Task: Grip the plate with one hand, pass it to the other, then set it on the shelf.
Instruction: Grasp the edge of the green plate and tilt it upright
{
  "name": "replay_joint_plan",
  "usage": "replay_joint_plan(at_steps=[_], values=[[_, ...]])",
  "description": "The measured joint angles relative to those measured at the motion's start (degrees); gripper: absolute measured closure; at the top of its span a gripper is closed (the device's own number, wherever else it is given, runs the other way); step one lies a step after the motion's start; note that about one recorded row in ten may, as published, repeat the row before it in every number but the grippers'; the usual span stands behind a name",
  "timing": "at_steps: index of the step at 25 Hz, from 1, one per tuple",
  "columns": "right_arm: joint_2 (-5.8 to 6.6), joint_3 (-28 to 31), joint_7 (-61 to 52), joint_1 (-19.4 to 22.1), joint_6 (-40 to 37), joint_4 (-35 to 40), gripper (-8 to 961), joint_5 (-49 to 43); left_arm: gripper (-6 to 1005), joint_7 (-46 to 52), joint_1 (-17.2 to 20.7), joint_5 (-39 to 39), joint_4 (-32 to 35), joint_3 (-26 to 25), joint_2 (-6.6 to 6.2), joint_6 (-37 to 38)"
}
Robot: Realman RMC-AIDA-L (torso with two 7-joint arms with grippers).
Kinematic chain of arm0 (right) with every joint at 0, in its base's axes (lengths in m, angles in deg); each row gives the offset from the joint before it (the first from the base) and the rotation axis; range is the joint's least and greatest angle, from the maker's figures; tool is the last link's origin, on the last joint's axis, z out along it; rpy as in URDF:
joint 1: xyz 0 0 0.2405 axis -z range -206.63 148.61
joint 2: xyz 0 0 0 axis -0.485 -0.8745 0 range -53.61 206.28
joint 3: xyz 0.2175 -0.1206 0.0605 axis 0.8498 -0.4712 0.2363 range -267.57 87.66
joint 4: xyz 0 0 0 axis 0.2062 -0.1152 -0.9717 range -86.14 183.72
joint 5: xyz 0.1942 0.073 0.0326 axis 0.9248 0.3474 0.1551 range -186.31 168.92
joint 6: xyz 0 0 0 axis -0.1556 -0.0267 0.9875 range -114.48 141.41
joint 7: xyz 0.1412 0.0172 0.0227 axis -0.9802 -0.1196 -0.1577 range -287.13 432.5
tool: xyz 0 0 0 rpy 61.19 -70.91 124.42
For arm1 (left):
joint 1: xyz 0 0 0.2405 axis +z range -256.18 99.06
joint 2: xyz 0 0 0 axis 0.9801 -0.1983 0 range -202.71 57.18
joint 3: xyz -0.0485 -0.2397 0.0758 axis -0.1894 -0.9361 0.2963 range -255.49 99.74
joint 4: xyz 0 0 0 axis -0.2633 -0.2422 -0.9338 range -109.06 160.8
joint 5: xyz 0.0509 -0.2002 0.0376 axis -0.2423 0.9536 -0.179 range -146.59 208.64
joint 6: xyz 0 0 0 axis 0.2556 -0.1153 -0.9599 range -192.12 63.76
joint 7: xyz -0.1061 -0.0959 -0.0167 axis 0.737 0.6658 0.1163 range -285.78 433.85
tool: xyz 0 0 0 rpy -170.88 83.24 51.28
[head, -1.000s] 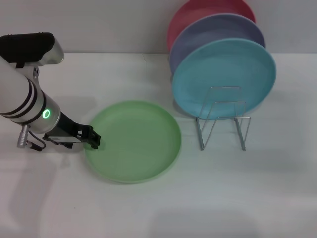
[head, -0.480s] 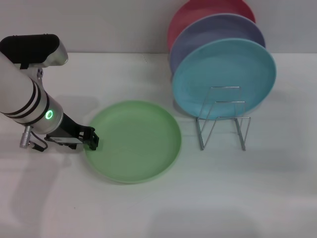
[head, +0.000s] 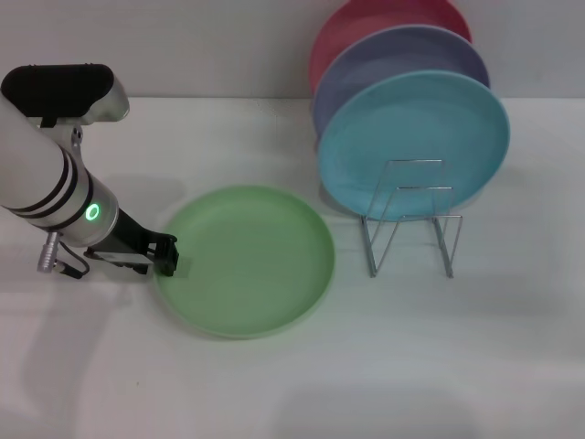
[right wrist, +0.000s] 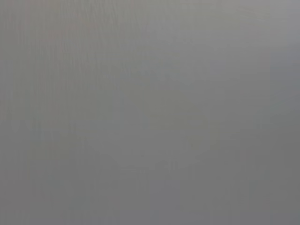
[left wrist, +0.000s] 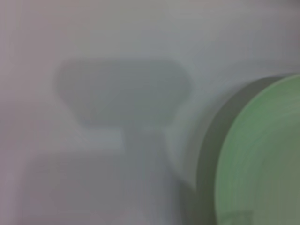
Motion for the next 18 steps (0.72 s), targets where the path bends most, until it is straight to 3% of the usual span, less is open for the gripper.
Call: replay_joint_plan(at_steps=[2, 7, 18], values=[[0.03, 0.0, 0.0, 0.0, 0.0, 0.0, 327, 0.0, 508, 0.0, -0.2, -0.1, 0.0, 0.0, 0.01, 0.0], [0.08, 0.0, 0.0, 0.0, 0.0, 0.0, 326, 0.0, 666, 0.0, -0.4, -0.1, 0.0, 0.0, 0.04, -0.3], [0.09, 0.0, 0.0, 0.2, -0.7, 0.0, 326, 0.0, 759, 0.0, -0.6, -0.2, -0.4, -0.5, 0.01, -1.1]])
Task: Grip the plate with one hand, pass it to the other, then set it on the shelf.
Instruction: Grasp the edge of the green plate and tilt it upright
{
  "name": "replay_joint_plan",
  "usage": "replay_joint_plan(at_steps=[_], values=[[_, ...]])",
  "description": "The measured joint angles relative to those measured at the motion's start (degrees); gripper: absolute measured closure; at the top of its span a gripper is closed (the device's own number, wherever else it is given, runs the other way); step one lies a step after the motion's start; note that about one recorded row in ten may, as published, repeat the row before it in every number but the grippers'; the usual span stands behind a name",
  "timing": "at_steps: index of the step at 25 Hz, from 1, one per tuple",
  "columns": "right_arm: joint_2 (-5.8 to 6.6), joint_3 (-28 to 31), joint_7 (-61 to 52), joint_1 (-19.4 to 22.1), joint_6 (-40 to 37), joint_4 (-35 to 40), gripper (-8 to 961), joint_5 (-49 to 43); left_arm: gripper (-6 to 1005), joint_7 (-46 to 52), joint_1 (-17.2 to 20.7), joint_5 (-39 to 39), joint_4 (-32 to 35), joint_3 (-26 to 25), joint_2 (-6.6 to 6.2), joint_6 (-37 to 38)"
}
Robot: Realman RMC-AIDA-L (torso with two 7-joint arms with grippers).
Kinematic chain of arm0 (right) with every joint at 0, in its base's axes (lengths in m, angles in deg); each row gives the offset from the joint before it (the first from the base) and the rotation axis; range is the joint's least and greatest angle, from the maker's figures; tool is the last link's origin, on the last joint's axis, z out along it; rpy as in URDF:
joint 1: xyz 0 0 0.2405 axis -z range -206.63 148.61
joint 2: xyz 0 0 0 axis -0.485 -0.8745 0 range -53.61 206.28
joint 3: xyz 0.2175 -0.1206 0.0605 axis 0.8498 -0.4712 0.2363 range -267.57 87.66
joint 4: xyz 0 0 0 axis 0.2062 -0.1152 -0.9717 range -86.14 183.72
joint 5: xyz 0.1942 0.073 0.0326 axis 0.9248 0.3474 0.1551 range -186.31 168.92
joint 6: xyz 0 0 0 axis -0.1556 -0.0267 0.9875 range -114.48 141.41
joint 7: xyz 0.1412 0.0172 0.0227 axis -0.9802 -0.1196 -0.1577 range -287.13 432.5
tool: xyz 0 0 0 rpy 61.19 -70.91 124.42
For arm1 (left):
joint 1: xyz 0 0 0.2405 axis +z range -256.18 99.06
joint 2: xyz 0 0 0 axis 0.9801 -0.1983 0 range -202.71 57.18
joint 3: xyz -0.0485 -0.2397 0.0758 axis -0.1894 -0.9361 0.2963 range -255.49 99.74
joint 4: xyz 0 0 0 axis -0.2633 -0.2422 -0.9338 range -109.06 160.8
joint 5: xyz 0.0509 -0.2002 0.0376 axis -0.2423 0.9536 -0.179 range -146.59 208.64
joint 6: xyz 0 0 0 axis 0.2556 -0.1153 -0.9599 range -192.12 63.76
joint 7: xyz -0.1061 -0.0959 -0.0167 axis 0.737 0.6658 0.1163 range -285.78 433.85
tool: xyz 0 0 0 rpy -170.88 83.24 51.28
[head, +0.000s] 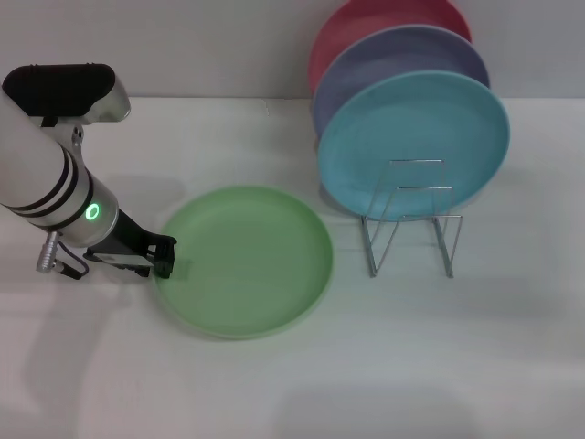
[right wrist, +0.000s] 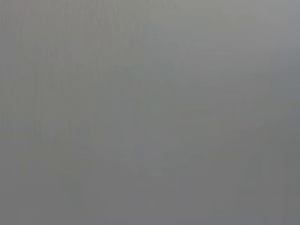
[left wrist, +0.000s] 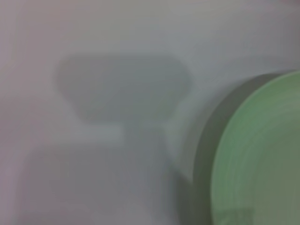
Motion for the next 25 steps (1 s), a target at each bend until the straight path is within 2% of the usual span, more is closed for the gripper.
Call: replay_joint_plan(at_steps=[25], values=[[-0.18, 0.1, 0.0, -0.2, -0.1, 0.0, 326, 0.0, 929, -2.2, 0.0, 0.3, 0.3, -0.3, -0.21, -1.3]])
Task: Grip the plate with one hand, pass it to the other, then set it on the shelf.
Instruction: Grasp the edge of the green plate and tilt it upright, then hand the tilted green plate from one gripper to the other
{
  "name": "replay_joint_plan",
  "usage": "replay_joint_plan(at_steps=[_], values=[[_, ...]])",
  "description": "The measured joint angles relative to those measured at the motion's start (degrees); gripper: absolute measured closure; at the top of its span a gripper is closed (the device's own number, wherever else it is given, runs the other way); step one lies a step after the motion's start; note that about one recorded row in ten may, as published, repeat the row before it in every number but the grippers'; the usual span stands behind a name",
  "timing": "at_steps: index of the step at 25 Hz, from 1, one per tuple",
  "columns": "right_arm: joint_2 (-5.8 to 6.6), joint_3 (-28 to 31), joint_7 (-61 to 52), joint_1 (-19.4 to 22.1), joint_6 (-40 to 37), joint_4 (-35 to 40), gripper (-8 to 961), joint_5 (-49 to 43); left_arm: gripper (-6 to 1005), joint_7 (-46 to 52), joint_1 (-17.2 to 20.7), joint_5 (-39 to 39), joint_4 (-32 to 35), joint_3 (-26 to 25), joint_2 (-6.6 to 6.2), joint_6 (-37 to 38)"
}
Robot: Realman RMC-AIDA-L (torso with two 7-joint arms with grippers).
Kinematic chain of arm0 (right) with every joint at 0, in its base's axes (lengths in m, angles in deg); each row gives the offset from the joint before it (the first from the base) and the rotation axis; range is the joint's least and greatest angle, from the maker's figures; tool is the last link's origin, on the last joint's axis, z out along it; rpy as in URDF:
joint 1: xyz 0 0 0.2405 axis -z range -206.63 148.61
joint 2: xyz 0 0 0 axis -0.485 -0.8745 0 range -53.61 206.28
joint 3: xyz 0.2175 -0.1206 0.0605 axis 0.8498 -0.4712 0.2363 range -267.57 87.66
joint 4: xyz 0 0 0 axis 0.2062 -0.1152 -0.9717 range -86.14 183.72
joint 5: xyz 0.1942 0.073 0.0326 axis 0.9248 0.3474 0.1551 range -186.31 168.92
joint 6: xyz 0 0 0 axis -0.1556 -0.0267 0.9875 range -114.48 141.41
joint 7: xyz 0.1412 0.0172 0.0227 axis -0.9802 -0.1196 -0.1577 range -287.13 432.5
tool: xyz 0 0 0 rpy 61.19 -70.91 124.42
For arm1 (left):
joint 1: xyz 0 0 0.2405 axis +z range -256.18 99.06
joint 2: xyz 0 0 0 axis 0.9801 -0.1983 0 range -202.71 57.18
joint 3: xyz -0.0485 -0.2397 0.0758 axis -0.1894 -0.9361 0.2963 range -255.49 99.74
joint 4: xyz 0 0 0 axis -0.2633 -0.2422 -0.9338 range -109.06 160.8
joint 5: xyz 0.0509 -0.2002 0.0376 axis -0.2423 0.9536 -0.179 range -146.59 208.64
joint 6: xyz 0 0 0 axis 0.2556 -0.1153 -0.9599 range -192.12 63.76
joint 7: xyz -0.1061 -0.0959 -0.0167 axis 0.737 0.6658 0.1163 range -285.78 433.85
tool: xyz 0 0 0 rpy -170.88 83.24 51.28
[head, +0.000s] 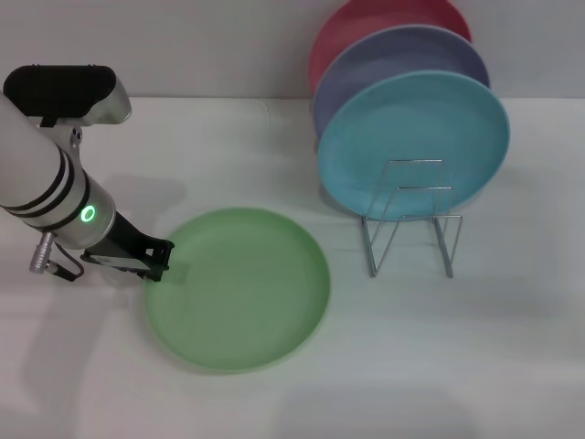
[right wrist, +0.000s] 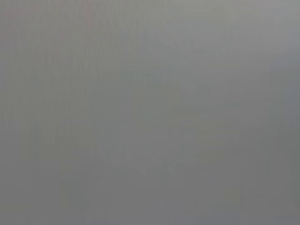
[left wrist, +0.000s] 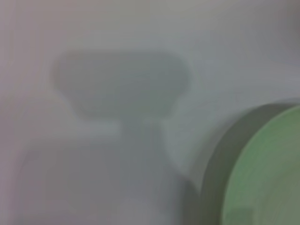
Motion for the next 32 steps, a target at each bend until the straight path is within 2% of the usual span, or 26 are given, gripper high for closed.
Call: replay_joint_plan(at_steps=[5, 12, 14, 18, 22, 23, 25, 26, 27, 28, 29, 30, 31, 32], values=[[-0.16, 0.1, 0.0, 0.0, 0.0, 0.0, 325, 0.0, 947, -2.9, 0.7, 0.6, 2.0, -3.5, 0.09, -0.7], [-0.75, 0.3, 0.2, 0.2, 0.0, 0.0, 326, 0.1, 958, -4.9, 4.4, 1.1, 7.2, -7.2, -0.02, 2.1], [-1.18, 0.2, 0.6, 0.2, 0.3, 0.2, 326, 0.0, 962, -9.5, 6.4, 5.2, 9.0, -10.1, -0.06, 3.7], [-1.57, 0.0, 0.6, 0.2, 0.6, 0.6, 327, 0.0, 965, -12.0, 7.9, 7.1, 9.5, -11.3, -0.14, 6.2], [-2.13, -0.1, 0.7, 0.2, 0.5, 1.0, 328, 0.0, 965, -13.7, 11.2, 7.3, 10.7, -11.3, -0.02, 13.9], [-2.13, -0.1, 0.7, 0.2, 0.5, 1.0, 328, 0.0, 965, -13.7, 11.2, 7.3, 10.7, -11.3, -0.02, 13.9], [-2.31, -1.0, 1.1, 0.2, 0.7, 1.4, 329, -0.1, 965, -14.2, 14.4, 7.5, 12.8, -10.6, 0.12, 20.6], [-2.31, -1.0, 1.1, 0.2, 0.7, 1.4, 329, -0.1, 965, -14.2, 14.4, 7.5, 12.8, -10.6, 0.12, 20.6], [-2.44, -1.6, 2.1, 0.2, 0.8, 1.5, 329, -0.1, 965, -14.3, 16.4, 7.8, 13.7, -9.8, 0.12, 25.2], [-2.44, -1.6, 2.1, 0.2, 0.8, 1.5, 330, -0.1, 965, -14.3, 16.4, 7.8, 13.7, -9.8, 0.12, 25.2], [-2.77, -1.6, 4.2, 0.1, 0.8, 1.4, 330, -0.1, 965, -14.5, 18.7, 8.8, 14.1, -8.5, 0.14, 31.7], [-2.77, -1.6, 4.2, 0.1, 0.8, 1.4, 330, -0.1, 965, -14.5, 18.7, 8.8, 14.1, -8.5, 0.14, 31.7], [-2.94, -1.7, 5.0, 0.1, 0.8, 1.4, 330, -0.1, 965, -14.8, 19.9, 9.7, 14.1, -7.6, 0.14, 35.2], [-3.17, -1.7, 6.4, 0.0, 0.8, 1.2, 331, -0.1, 965, -15.8, 21.9, 11.8, 14.1, -5.6, 0.14, 42.3]])
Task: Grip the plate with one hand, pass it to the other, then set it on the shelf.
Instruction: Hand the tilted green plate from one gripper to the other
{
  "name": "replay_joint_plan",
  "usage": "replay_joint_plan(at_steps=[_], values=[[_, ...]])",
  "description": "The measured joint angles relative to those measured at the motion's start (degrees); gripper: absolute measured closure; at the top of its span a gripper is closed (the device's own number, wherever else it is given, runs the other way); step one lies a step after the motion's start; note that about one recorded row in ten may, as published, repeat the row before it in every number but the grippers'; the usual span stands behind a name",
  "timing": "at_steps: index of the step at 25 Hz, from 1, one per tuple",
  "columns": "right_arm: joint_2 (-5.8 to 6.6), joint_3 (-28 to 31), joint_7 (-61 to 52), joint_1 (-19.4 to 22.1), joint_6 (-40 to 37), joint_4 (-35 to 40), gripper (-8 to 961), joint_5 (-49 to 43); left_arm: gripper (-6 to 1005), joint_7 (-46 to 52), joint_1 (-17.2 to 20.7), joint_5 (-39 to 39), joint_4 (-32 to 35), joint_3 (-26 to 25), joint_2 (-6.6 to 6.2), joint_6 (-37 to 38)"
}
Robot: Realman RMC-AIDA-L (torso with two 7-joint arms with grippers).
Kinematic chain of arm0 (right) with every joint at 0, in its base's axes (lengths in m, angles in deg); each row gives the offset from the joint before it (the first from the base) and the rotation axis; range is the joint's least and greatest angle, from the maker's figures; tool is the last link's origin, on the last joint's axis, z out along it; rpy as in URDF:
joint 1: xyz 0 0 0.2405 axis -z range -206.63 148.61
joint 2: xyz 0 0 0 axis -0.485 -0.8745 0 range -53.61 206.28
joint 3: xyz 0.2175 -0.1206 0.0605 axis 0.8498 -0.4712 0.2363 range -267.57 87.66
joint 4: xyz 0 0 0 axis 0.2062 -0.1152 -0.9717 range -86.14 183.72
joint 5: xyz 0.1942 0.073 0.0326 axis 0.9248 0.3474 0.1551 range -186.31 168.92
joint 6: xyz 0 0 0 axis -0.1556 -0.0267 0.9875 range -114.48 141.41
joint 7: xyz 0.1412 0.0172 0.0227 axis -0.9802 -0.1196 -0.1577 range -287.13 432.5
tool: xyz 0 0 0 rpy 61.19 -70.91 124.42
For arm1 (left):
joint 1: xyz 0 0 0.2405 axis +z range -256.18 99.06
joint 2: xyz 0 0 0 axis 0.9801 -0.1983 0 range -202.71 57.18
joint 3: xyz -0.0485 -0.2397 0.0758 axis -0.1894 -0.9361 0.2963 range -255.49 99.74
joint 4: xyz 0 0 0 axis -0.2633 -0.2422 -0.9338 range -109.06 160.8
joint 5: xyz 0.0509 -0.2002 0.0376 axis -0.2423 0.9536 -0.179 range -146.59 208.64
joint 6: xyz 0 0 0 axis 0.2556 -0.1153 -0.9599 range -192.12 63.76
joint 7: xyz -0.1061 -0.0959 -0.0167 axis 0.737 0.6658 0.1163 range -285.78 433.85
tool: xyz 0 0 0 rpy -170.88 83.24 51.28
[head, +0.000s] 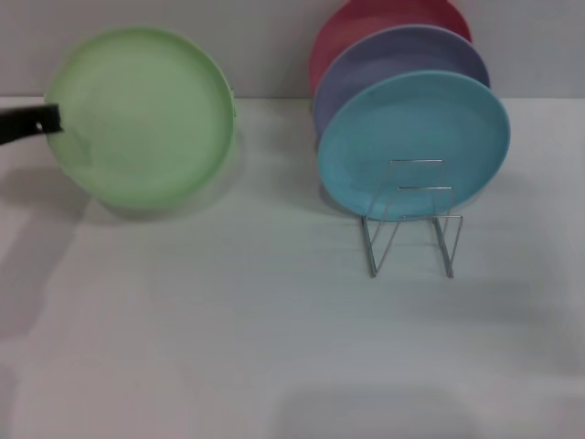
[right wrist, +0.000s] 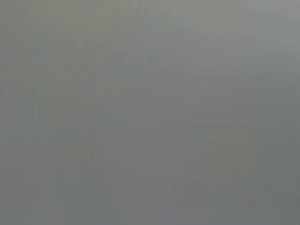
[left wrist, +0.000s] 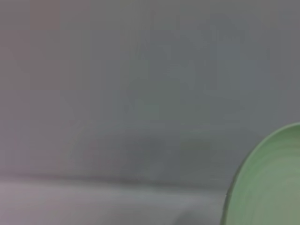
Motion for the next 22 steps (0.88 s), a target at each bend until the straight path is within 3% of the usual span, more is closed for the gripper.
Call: replay_joint_plan(at_steps=[1, 2, 3, 6, 7, 10, 11, 12, 13, 15, 18, 20, 21, 22], values=[[0.00, 0.0, 0.0, 0.0, 0.0, 0.0, 331, 0.0, 965, 0.0, 0.0, 0.0, 0.0, 0.0, 0.00, 0.0], [-0.13, 0.0, 0.3, 0.0, 0.0, -0.1, 331, 0.0, 965, -0.6, 1.0, 1.0, -0.1, 1.2, -0.03, 3.5], [-0.19, 0.0, 0.3, 0.1, 0.0, -0.1, 331, 0.0, 965, -1.9, 3.3, 2.6, -0.4, 4.9, -0.04, 11.7], [-0.32, 0.0, 0.3, 0.3, 0.0, -0.2, 331, 0.0, 965, -2.5, 5.1, 3.1, -0.5, 8.5, -0.06, 18.4], [-0.37, 0.0, 0.3, 0.4, 0.0, -0.2, 330, 0.0, 965, -2.7, 6.5, 2.9, -0.8, 12.4, -0.11, 25.0], [-0.49, 0.0, 0.3, 0.7, 0.0, -0.2, 328, 0.0, 964, -2.7, 8.2, 2.4, -2.3, 18.2, -0.16, 34.7], [-0.49, 0.0, 0.3, 0.7, 0.0, -0.2, 328, 0.0, 964, -2.7, 8.2, 2.4, -2.3, 18.2, -0.16, 34.7], [-0.54, 0.0, 0.3, 0.8, 0.0, -0.1, 328, 0.0, 964, -2.7, 9.4, 2.0, -3.9, 22.4, -0.16, 43.1], [-0.54, 0.0, 0.3, 0.8, 0.0, -0.1, 328, 0.0, 964, -2.7, 9.4, 2.0, -3.9, 22.4, -0.16, 43.1], [-0.55, -0.1, 0.4, 1.1, 0.0, 0.1, 328, 0.0, 964, -2.6, 10.4, 1.7, -7.4, 28.6, -0.14, 55.1], [-0.55, -0.7, 0.4, 1.4, -0.1, 0.1, 328, 0.0, 964, -2.4, 10.5, 1.7, -9.9, 31.6, -0.06, 61.2], [-0.55, -1.9, 0.4, 2.0, -0.4, 0.1, 328, 0.0, 964, -2.2, 10.4, 2.0, -14.8, 37.5, 0.11, 71.9], [-0.55, -1.9, 0.4, 2.0, -0.4, 0.1, 328, 0.0, 964, -2.2, 10.4, 2.0, -14.8, 37.5, 0.11, 71.9], [-0.54, -2.9, 0.4, 2.4, -0.6, 0.2, 328, 0.0, 964, -2.1, 10.3, 2.1, -17.3, 40.4, 0.16, 77.4]])
